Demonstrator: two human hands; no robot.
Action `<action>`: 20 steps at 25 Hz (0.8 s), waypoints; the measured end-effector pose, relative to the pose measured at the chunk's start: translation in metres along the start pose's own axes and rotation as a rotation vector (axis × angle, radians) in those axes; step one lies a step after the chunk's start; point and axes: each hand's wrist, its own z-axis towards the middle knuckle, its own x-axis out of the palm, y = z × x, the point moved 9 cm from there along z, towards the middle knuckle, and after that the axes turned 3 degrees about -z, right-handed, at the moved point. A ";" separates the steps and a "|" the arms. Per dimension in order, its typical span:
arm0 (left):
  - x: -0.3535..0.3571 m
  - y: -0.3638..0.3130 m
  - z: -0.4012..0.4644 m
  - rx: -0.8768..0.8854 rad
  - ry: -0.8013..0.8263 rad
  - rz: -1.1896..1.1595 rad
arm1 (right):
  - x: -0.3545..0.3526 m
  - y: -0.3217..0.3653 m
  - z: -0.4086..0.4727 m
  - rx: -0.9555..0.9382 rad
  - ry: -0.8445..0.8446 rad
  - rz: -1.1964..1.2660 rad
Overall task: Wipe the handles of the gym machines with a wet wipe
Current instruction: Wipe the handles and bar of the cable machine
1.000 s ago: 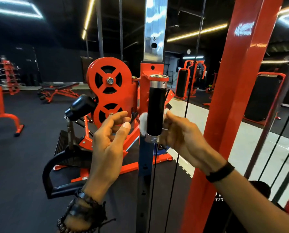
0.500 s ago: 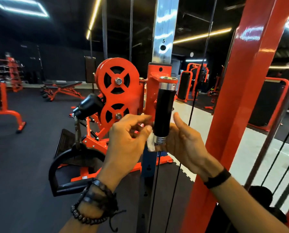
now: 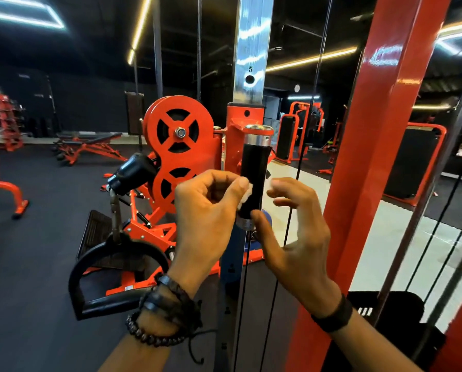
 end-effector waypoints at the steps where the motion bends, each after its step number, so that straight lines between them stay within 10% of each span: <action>1: 0.003 -0.005 0.003 0.006 0.004 -0.013 | -0.001 0.013 0.001 -0.118 -0.006 -0.078; 12: -0.008 -0.001 0.013 -0.094 -0.024 -0.418 | 0.021 0.029 0.041 -0.414 0.051 -0.383; 20: -0.039 0.002 0.010 -0.041 -0.145 -0.218 | 0.019 0.028 0.029 -0.485 0.170 -0.370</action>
